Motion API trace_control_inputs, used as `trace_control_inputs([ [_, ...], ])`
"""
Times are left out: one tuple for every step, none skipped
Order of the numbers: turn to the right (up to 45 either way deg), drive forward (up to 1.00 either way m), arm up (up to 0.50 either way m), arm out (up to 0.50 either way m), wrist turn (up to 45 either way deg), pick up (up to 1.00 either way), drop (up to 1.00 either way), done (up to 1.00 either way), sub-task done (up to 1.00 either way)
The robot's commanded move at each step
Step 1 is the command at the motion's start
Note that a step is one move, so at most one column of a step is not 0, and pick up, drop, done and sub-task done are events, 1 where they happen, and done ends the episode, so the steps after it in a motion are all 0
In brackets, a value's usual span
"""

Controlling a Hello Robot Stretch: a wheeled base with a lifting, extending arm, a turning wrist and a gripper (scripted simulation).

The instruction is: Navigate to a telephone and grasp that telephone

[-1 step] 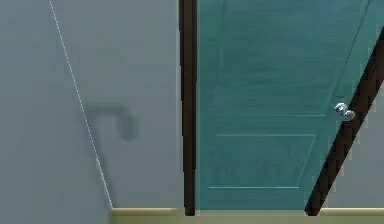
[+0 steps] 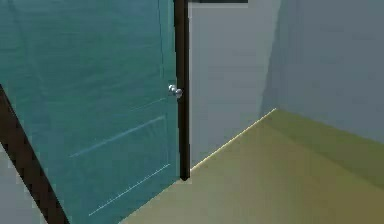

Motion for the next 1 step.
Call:
trace_control_inputs([
  [45.0, 0.00, 0.00, 0.00, 0.0, 0.00, 0.00, 0.00, 0.00],
])
